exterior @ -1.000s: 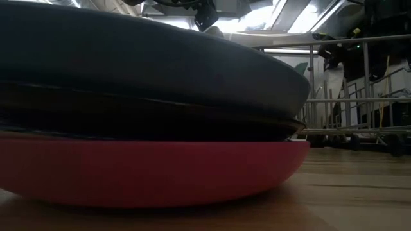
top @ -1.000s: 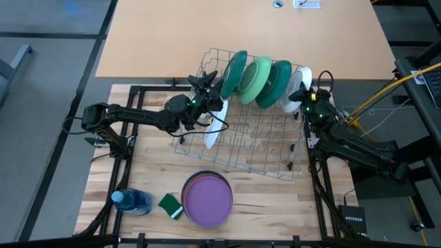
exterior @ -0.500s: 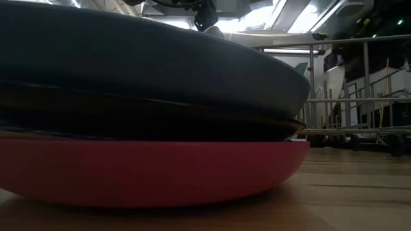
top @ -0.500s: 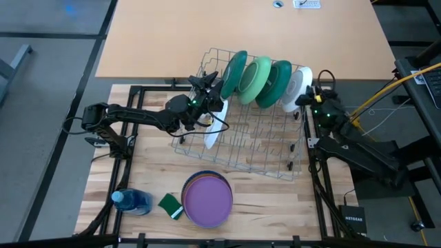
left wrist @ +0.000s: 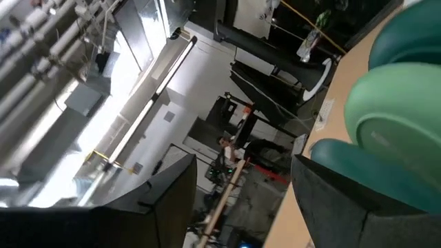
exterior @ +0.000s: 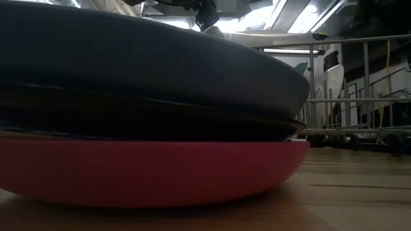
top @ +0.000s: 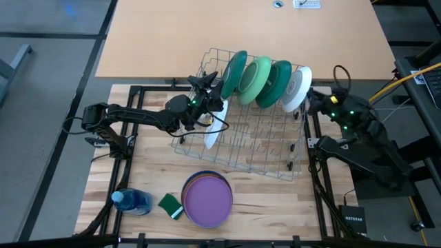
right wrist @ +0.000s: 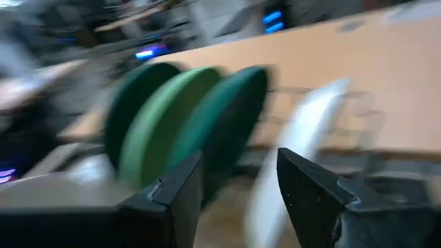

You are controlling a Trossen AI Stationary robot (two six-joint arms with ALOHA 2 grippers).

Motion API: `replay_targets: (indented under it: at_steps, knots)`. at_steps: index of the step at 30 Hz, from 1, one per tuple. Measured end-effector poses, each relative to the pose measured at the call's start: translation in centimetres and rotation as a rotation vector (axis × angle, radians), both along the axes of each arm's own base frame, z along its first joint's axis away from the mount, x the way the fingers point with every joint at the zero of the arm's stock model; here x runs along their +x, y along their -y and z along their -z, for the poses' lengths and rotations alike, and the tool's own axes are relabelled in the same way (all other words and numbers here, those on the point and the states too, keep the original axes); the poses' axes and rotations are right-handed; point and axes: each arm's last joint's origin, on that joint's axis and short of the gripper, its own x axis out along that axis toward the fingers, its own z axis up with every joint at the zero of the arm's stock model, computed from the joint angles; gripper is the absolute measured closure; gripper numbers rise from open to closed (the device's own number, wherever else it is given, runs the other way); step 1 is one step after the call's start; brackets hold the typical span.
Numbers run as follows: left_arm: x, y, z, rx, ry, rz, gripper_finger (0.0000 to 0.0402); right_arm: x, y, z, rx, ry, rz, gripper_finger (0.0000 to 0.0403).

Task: Sort dishes
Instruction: Put the purple plate in the dish rack

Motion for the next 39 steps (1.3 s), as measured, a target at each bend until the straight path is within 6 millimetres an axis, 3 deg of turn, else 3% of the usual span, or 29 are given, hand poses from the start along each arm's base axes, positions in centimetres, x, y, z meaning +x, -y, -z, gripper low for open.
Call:
replay_targets:
  at_steps: [6,13,22,30,39]
  knots:
    - [0.0,1.5,0.1,-0.065,0.063,-0.018,0.0176,0.5,-1.0,-0.9,0.092,0.135,-0.357,0.0217]
    - [0.0,5.5,0.2,-0.099,0.050,-0.023,0.0176,0.9,-1.7,-0.8,0.180,0.175,-0.634,0.0217]
    - [-1.0,11.8,0.3,-0.171,0.059,-0.004,0.0176,1.0,-2.0,-0.8,0.240,0.216,-0.702,0.0217]
    - [-3.4,18.4,0.5,-0.310,0.159,0.035,0.0176,1.0,-2.1,-1.0,0.288,0.260,-0.727,0.0217]
    - [-7.2,25.4,0.8,-0.578,0.446,0.240,0.0176,2.2,-0.9,-2.0,0.046,0.393,-0.744,0.0217]
